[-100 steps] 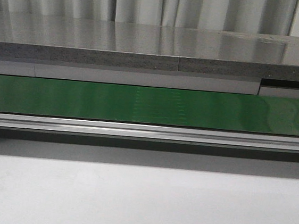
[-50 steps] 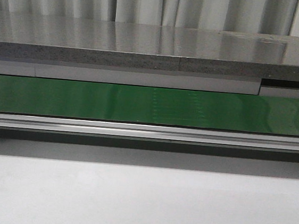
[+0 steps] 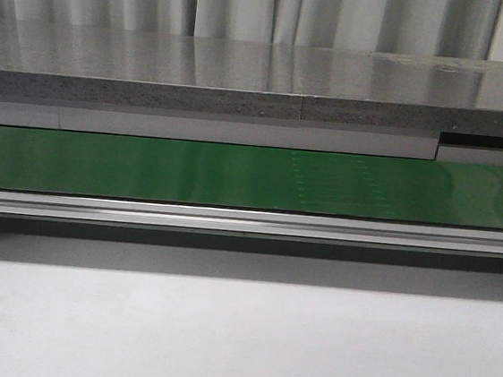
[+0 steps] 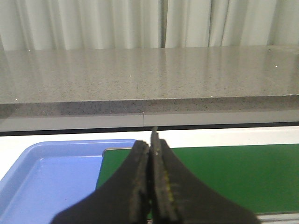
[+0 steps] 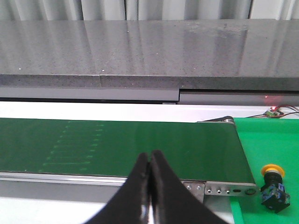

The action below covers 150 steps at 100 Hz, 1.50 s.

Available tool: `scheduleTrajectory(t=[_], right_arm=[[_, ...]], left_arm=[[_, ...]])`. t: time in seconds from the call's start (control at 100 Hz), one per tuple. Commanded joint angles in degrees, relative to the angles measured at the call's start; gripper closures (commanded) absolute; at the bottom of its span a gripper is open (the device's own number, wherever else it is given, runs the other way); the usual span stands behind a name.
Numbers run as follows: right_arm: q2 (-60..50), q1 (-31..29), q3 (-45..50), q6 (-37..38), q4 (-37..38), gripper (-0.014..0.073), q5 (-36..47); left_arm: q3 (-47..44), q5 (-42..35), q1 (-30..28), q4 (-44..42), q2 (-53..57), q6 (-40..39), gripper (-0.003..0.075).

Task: Move button from left to right

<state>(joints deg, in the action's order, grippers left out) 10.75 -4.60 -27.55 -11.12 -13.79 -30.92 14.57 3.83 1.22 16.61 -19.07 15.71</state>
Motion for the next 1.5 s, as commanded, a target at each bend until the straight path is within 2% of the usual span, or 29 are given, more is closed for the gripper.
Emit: scheduleTrajectory(t=[0.0, 0.49, 0.85, 1.11, 1.31, 1.49], right_arm=[[0.49, 0.1, -1.34, -0.38, -0.66, 0.0661, 4.51], [0.49, 0.35, -0.32, -0.38, -1.85, 0.0661, 6.53], [-2.38, 5.83, 11.18, 0.06, -0.79, 0.0661, 17.61], [-10.64, 6.06, 20.85, 9.49, 6.35, 0.0661, 22.26], [-12.41, 6.24, 26.76, 9.92, 6.76, 0.0661, 26.93], [-12.41, 6.24, 28.16, 9.92, 7.36, 0.0661, 28.04]], left_arm=[[1.67, -4.56, 0.48, 0.4, -0.42, -0.01, 0.0741], [1.67, -4.56, 0.48, 0.4, -0.42, -0.01, 0.0741], [1.67, -4.56, 0.48, 0.4, -0.42, -0.01, 0.0741], [1.67, -4.56, 0.48, 0.4, -0.42, -0.01, 0.0741], [1.67, -4.56, 0.48, 0.4, -0.42, -0.01, 0.0741], [1.63, -4.56, 0.48, 0.4, -0.42, -0.01, 0.0741]])
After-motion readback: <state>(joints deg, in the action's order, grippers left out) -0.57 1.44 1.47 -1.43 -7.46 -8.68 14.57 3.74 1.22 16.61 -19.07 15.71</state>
